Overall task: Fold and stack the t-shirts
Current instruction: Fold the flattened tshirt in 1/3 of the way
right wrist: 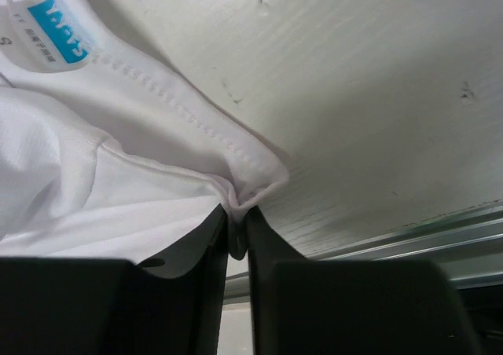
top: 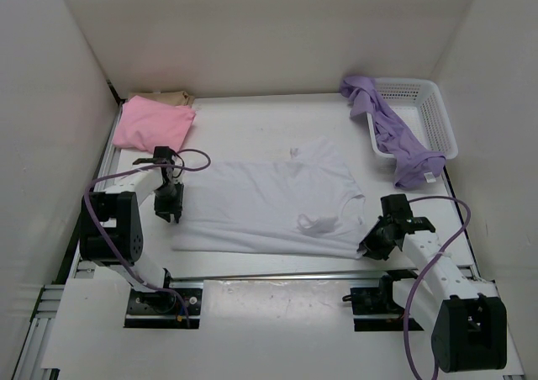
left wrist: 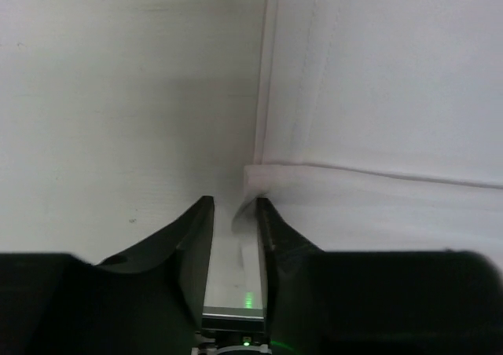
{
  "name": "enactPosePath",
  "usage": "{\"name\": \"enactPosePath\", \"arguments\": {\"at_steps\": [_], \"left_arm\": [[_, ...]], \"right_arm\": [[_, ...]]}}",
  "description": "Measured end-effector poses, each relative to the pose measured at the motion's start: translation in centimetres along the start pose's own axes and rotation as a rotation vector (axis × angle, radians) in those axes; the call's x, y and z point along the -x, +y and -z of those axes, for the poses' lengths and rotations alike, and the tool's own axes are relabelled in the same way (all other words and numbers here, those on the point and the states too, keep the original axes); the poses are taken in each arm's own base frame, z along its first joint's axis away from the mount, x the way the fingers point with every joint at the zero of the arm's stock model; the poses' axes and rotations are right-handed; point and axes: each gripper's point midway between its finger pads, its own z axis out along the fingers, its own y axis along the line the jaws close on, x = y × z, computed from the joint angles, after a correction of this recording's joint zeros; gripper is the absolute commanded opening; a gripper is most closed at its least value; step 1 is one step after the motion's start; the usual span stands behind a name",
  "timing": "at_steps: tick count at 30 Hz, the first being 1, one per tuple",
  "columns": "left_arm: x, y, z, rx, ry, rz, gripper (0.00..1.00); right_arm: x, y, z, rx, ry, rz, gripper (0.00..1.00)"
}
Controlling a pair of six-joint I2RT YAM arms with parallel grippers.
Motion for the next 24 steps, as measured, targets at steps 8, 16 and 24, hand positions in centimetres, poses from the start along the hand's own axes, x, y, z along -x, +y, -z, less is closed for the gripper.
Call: {"name": "enactPosePath", "arguments": {"at_steps": [8, 16, 24], "left_arm": [[0.3, 1.3, 1.3, 0.054, -0.019, 0.013, 0.55], [6.5, -5.8, 9.9, 0.065, -0.374, -0.241, 0.83], [9.3, -21.5, 12.2, -0.174, -0.414, -0.560, 0.75]], "right_arm": [[0.4, 0.2, 1.2, 0.004, -0.021, 0.022, 0.45], [6.2, 5.0, 9.5, 0.206, -0.326, 0.065, 0.45], [6.2, 11.1, 6.8, 0.256, -0.073, 0.260, 0.45]]}}
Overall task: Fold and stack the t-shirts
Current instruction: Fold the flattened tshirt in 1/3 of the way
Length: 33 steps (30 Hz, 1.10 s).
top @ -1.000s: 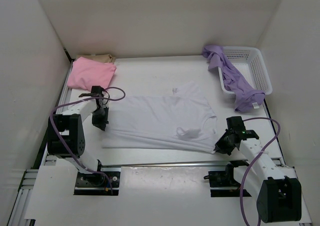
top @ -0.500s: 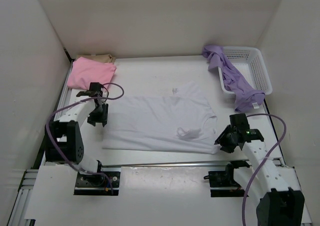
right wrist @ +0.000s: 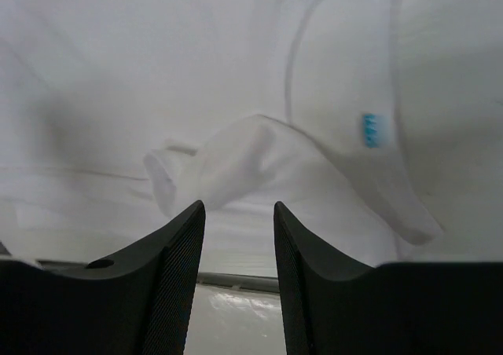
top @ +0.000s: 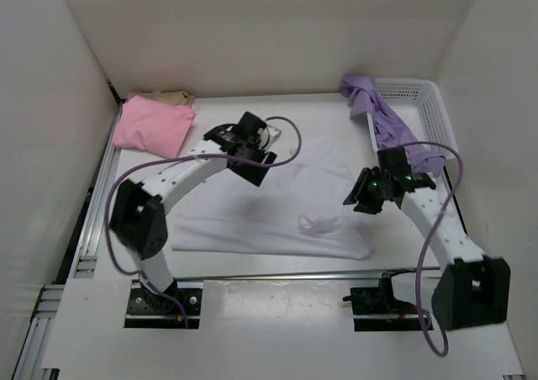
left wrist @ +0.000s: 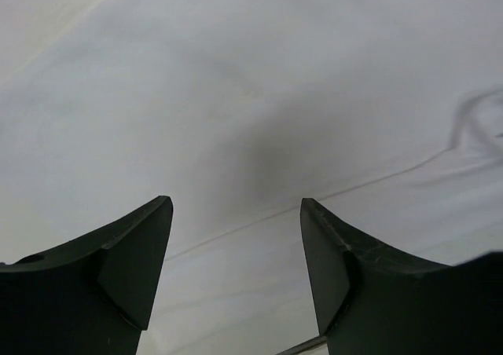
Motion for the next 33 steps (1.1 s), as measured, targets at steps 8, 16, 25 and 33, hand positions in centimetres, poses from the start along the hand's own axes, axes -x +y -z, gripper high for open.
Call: {"name": "enactPosePath", "arguments": {"at_steps": [8, 16, 25, 33], "left_arm": [[2.4, -9.8, -6.1, -0.329, 0.089, -0.083, 0.66], [-1.2, -15.2, -8.2, -0.529, 0.230, -0.103, 0.70], [-2.0, -17.4, -9.8, -0.575, 0.270, -0.122, 0.70], [-2.7, -18.0, -10.4, -0.593, 0.300, -0.115, 0.18]], "right_arm": [[-1.7, 5.7, -3.6, 0.116, 0.174, 0.175, 0.50], [-4.7, 6.3, -6.4, 0.061, 0.277, 0.256, 0.48], [-5.8, 3.4, -7.3, -0.047, 0.268, 0.228, 0.38], [-6.0, 2.7, -7.6, -0.070, 0.257, 0.205, 0.10]]}}
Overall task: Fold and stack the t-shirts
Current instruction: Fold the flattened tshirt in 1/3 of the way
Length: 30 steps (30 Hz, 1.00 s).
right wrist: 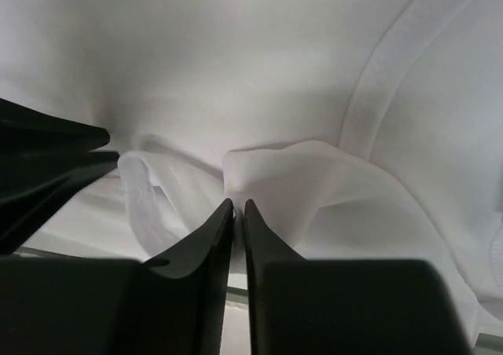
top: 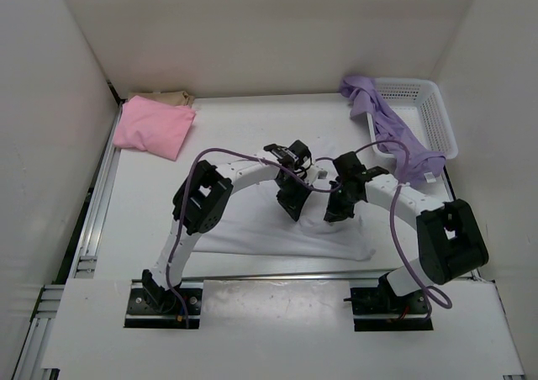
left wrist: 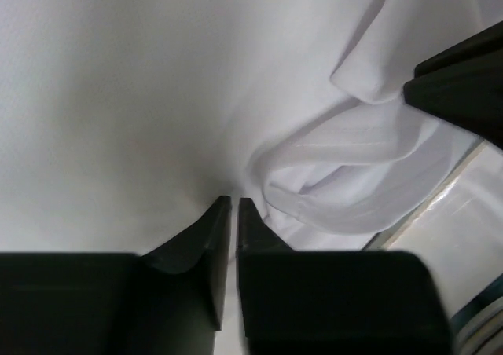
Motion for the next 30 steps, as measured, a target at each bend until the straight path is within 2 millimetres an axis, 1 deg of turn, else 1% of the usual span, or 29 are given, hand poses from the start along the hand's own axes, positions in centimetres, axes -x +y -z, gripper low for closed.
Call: {"name": "enactPosePath", "arguments": {"at_steps": [1, 2, 3, 8, 9, 10, 12, 13, 15, 17, 21, 28, 30], "left_arm": [[-0.1, 0.1, -0.1, 0.000, 0.004, 0.002, 0.12], [-0.2, 0.2, -0.3, 0.000, 0.009, 0.003, 0.10], [-0.2, 0.2, -0.4, 0.001, 0.010, 0.004, 0.10], [-0.2, 0.2, -0.5, -0.003, 0.011, 0.002, 0.10], [-0.2, 0.2, -0.5, -0.003, 0.011, 0.002, 0.11], [-0.2, 0.2, -0.5, -0.003, 0.011, 0.002, 0.23], [-0.1, 0.1, -0.4, -0.003, 0.009, -0.002, 0.36], [0.1, 0.0, -0.3, -0.001, 0.004, -0.007, 0.52], [0.6, -0.3, 0.1, 0.002, -0.009, -0.016, 0.63], [1.3, -0.7, 0.5, 0.005, -0.031, -0.029, 0.64], [2.5, -1.0, 1.1, 0.003, -0.063, -0.047, 0.64], [2.4, -1.2, 1.1, -0.008, -0.060, -0.045, 0.64], [2.4, -1.4, 1.1, -0.016, -0.060, -0.046, 0.68]], "right_arm": [[0.0, 0.0, 0.0, -0.001, -0.005, -0.001, 0.07], [0.0, -0.1, 0.1, -0.004, -0.011, -0.005, 0.02], [0.1, -0.2, 0.2, -0.007, -0.018, -0.009, 0.00], [1.0, -0.4, 0.9, -0.019, -0.074, -0.026, 0.00], [1.2, -0.4, 1.0, -0.019, -0.086, -0.029, 0.00], [1.4, -0.4, 1.3, -0.018, -0.100, -0.033, 0.00], [1.8, -0.2, 1.9, -0.009, -0.129, -0.040, 0.00], [2.0, -0.1, 2.2, -0.002, -0.143, -0.042, 0.00], [2.1, 0.0, 2.7, 0.012, -0.168, -0.046, 0.00], [2.0, 0.1, 2.9, 0.022, -0.181, -0.052, 0.00], [1.2, -0.4, 2.4, 0.010, -0.170, -0.062, 0.00], [0.6, -0.9, 1.8, -0.009, -0.161, -0.082, 0.00], [0.6, -0.9, 1.8, -0.009, -0.164, -0.088, 0.00]]}}
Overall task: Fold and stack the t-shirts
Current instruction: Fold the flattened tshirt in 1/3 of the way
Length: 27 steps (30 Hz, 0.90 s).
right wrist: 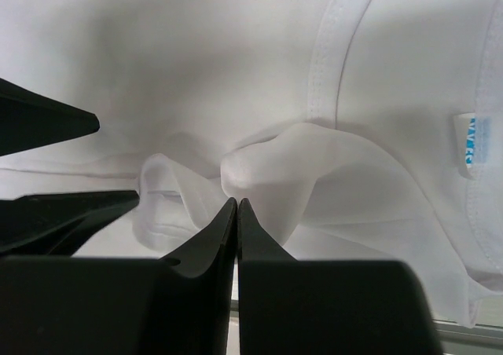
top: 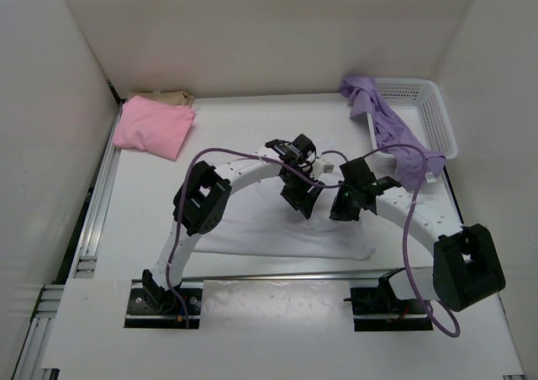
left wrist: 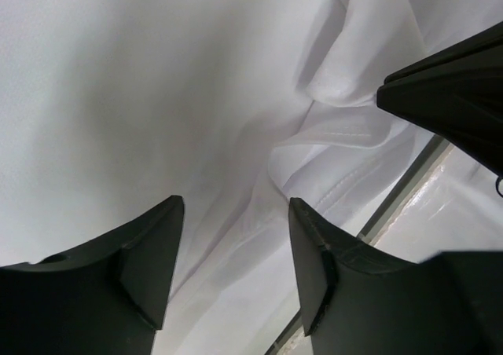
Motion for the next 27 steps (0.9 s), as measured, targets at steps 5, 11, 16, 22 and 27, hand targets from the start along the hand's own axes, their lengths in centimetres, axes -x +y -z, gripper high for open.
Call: {"name": "enactPosePath", "arguments": {"at_steps": [5, 11, 16, 22, 27], "left_arm": [[0.0, -0.4, 0.0, -0.025, 0.000, 0.001, 0.76], [-0.1, -1.5, 0.0, -0.080, 0.005, 0.003, 0.47], [-0.3, -2.3, -1.0, -0.106, 0.029, -0.003, 0.11], [-0.2, -1.3, -0.8, -0.067, 0.029, 0.004, 0.11], [-0.2, 0.4, -0.6, 0.002, 0.026, 0.013, 0.11]], "right_arm": [[0.2, -0.1, 0.0, -0.012, -0.012, -0.016, 0.00], [0.4, -0.2, -0.1, -0.019, -0.024, -0.035, 0.00], [0.8, -0.4, -0.1, -0.040, -0.047, -0.059, 0.00], [1.7, -0.4, 0.1, -0.071, -0.125, -0.070, 0.10], [2.2, -0.7, 0.2, -0.096, -0.166, -0.081, 0.39]]}}
